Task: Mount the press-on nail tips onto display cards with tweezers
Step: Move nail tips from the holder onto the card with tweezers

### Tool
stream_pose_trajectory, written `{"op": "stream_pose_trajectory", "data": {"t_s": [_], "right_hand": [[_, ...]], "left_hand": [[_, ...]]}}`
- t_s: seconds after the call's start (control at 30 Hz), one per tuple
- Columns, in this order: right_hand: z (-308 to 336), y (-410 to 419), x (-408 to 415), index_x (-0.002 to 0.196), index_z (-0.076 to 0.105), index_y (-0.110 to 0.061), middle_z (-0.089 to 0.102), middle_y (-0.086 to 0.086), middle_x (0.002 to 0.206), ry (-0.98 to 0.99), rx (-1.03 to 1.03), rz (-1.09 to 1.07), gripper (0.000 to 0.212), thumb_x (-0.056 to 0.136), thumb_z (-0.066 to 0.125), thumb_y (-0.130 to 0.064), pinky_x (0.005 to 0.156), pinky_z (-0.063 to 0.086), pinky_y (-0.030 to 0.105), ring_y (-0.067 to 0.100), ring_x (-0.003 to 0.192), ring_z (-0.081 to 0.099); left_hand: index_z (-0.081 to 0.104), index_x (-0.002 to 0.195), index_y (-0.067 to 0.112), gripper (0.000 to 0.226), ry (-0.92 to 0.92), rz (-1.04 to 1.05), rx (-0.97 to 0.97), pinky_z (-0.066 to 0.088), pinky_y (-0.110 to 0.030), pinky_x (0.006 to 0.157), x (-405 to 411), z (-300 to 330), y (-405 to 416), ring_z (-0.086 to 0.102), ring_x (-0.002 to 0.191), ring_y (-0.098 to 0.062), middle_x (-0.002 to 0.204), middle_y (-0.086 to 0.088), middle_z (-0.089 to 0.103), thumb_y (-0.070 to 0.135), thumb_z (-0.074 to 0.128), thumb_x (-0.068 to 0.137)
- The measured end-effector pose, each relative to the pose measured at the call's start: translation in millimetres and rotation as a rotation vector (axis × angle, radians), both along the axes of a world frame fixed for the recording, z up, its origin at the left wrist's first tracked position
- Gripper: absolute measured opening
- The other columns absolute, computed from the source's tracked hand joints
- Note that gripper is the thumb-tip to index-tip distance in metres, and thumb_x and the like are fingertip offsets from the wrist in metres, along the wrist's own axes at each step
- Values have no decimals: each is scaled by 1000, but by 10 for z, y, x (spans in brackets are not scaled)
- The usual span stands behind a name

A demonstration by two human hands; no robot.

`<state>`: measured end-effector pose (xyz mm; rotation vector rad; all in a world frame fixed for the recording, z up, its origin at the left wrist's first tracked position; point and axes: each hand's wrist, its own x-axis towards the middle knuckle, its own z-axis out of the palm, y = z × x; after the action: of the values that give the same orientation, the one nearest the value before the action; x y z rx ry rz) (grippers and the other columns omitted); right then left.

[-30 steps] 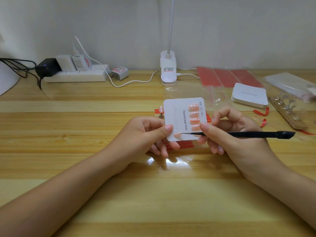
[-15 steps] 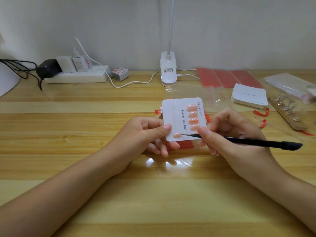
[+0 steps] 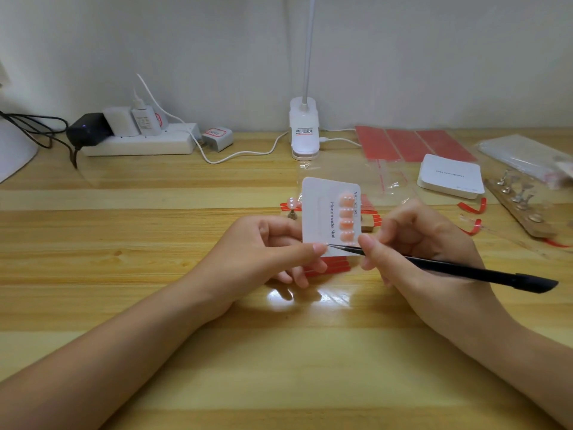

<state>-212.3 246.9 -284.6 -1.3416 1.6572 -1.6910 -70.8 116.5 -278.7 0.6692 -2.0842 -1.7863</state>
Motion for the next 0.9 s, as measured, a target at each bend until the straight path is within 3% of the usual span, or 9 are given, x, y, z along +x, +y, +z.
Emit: {"op": "stream_pose_trajectory", "data": {"t_s": [0.17,0.3,0.4,0.53,0.6,0.67,0.8,0.9], "right_hand": [[-40,-3,26,76,52,-20,66,-2,58,45,-164,-63,21,82,69,-31,46,42,16,6,44,55],[-13,4,16,78,57,-31,71,-3,67,-5,-258,-191,28,84,38,-51,46,42,14,12,41,57],[-56,-9,-25,73,60,-16,66,0,68,259,-262,-205,35,92,44,-41,57,42,13,9,55,59],[-140,-55,-25,76,64,-8,66,3,77,733,-251,-261,17,79,64,-24,69,47,39,24,73,62],[-163,-87,-12,75,64,-9,67,-1,77,843,-241,-288,15,77,65,-24,72,41,34,20,75,60],[-167,-107,-9,76,64,-10,67,-3,78,884,-227,-304,16,77,63,-26,73,35,29,16,76,57],[-165,-109,-29,85,60,-19,68,-7,84,831,-226,-257,11,79,63,-27,76,39,32,13,78,60],[-160,-106,-24,90,57,-24,68,-10,88,799,-250,-213,13,80,64,-28,79,40,32,8,84,61]], "left_hand": [[74,82,21,23,10,-4,-3,45,-11,49,6,-21,-4,61,50,-7,74,-2,73,36,71,66],[73,85,28,21,22,-37,-12,45,-10,50,15,-8,0,61,52,-5,77,0,74,38,70,67],[73,84,27,26,26,-35,8,44,-10,50,12,4,17,61,51,-5,78,1,74,41,66,63],[70,90,18,24,27,-26,4,45,-10,50,4,2,26,62,52,-5,81,1,74,32,59,73],[69,92,16,24,38,-8,32,44,-9,49,-7,4,30,64,53,-5,80,2,74,29,56,76],[70,91,16,24,50,2,85,43,-9,47,-16,10,38,66,56,-7,79,3,73,28,56,76],[75,87,14,17,49,53,97,45,-11,53,-24,-5,44,67,78,-8,89,-5,73,19,61,80],[75,88,14,16,42,56,132,47,-11,57,-18,-5,42,64,79,-5,89,-9,72,9,61,82]]}}
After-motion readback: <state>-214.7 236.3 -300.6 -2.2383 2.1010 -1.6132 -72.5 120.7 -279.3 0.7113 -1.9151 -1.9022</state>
